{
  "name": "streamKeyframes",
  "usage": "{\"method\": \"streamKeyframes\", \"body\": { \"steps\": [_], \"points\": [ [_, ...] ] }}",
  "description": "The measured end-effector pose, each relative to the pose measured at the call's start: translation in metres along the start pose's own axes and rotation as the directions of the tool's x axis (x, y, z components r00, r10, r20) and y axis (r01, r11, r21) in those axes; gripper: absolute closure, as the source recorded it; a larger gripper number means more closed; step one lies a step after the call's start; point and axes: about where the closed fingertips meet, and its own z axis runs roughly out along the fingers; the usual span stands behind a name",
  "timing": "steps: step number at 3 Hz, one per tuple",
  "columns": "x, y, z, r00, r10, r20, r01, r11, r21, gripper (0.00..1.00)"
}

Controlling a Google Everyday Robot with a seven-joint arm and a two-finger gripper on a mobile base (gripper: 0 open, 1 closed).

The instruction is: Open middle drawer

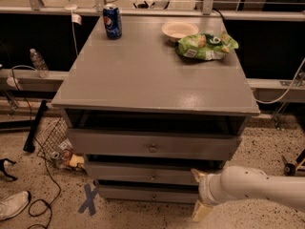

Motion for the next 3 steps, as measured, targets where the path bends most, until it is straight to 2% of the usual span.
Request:
{"method": "streamKeyframes", "body": {
  "steps": [2,3],
  "points": [
    [-0.002,-0.013,0.030,1.000,0.007,0.009,-0.007,0.9976,0.068,0.00],
    [-0.006,-0.021,0.032,1.000,-0.012,0.011,0.011,0.9941,0.107,0.00]
  ]
}}
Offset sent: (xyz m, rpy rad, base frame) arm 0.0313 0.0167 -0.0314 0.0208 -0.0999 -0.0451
